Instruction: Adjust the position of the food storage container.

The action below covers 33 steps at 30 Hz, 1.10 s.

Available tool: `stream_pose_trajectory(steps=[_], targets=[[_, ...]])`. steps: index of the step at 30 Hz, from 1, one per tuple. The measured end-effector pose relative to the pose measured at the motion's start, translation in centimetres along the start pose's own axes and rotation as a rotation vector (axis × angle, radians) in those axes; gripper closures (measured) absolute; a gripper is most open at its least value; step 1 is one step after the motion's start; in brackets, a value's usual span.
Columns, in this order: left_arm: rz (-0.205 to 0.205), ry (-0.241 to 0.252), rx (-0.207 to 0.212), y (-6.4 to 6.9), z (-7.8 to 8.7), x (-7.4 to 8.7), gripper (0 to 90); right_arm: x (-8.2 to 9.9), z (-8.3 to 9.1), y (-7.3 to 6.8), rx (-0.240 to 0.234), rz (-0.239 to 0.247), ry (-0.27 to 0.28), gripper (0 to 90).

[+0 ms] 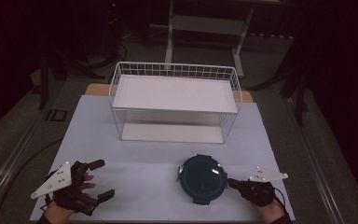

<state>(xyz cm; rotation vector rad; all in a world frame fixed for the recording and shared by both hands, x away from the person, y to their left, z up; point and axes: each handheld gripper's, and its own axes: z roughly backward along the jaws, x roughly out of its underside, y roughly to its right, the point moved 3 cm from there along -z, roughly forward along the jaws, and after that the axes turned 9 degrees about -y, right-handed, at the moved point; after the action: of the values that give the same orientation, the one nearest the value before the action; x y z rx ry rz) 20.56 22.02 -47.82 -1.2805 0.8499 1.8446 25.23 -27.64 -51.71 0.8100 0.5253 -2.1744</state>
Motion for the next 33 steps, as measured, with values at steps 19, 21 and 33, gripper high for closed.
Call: stream_pose_trajectory(steps=[19,21,33], targets=[[-0.003,-0.005,0.003,0.0,-0.1,0.1,0.7,-2.5,-2.7,-0.8,-0.06,0.034,-0.007,90.0],[-0.002,-0.006,0.004,0.0,-0.2,0.1,0.7,-2.8,-3.0,-1.0,-0.066,0.035,-0.007,90.0],[-0.006,-0.005,0.003,0.1,-0.1,0.1,0.8,-4.5,-1.9,-3.8,-0.091,0.095,0.053,90.0]])
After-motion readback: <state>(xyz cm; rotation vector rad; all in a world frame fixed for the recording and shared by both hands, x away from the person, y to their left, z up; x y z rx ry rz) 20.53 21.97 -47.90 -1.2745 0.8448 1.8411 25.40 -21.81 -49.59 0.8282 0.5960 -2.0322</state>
